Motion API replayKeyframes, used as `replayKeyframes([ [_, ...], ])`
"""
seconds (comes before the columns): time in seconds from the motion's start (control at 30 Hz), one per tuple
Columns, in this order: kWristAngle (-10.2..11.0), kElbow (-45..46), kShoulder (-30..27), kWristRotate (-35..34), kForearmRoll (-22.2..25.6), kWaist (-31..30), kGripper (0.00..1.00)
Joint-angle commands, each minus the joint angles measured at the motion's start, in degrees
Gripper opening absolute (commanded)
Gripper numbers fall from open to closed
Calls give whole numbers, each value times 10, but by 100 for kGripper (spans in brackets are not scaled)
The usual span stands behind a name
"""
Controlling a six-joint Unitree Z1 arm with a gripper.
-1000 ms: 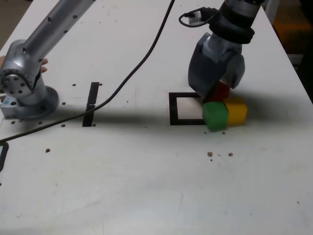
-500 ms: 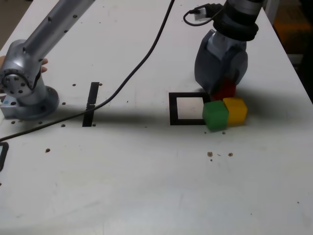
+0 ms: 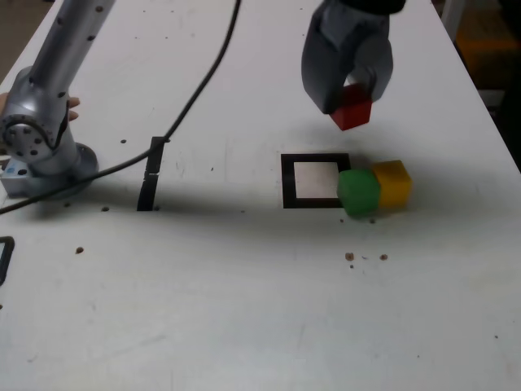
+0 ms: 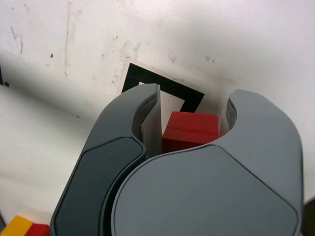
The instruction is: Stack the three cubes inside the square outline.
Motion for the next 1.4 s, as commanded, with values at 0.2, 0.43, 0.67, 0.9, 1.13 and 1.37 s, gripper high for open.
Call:
replayKeyframes([
  [0.2,13,66,-68,21,10,-30,25],
  [0.43,19,128,-93,27,-11,-50,25],
  [0.67,12,195,-100,49,-59,-56,26],
  [0.9,1,224,-86,71,-97,-57,26],
  [1.13,-9,229,-69,88,-122,-68,25],
  [1.37,-16,230,-52,91,-136,-76,25],
])
